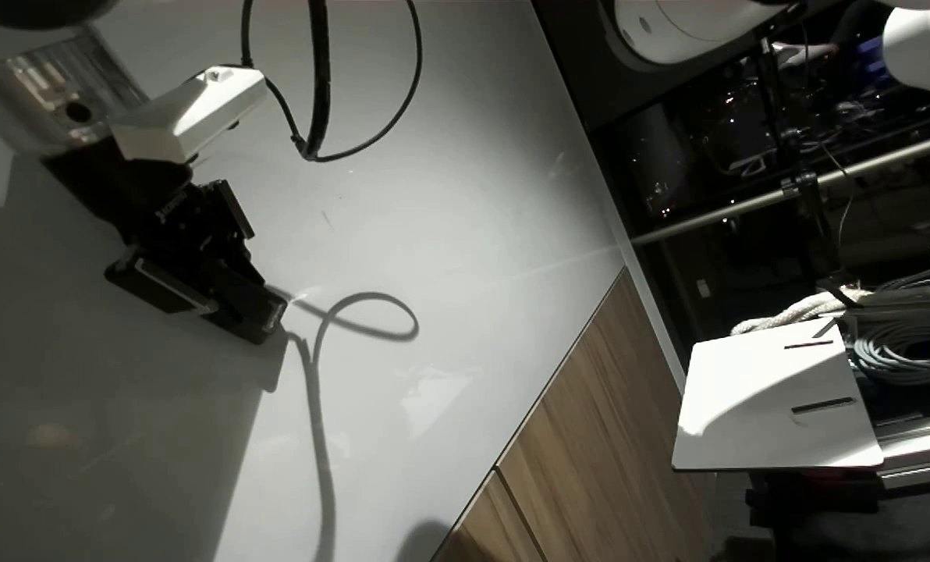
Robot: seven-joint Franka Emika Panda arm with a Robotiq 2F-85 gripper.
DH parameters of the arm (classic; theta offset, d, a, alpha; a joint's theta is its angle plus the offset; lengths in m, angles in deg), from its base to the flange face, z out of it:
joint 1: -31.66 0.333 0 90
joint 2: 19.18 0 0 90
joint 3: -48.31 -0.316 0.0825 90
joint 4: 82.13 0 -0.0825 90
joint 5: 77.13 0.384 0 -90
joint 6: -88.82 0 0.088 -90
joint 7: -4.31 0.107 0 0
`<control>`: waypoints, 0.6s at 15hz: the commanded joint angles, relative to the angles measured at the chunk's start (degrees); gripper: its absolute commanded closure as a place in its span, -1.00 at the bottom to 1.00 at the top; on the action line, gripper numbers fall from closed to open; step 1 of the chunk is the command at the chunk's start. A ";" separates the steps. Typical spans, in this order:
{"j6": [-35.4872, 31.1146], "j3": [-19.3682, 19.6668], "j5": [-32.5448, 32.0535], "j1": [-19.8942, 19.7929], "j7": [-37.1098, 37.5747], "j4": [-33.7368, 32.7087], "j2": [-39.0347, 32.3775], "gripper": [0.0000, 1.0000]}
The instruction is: Erase the drawings on the whiteboard
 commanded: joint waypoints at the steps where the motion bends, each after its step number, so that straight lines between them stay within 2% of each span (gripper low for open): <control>1: -0.59 4.28 0.00 -2.69 -2.56 -0.01 3.73 0.43; 5: 2.04 5.85 -0.42 -4.64 -3.11 -0.01 7.86 0.43; 9: 4.62 5.71 0.55 -9.21 -4.41 -0.02 11.43 0.43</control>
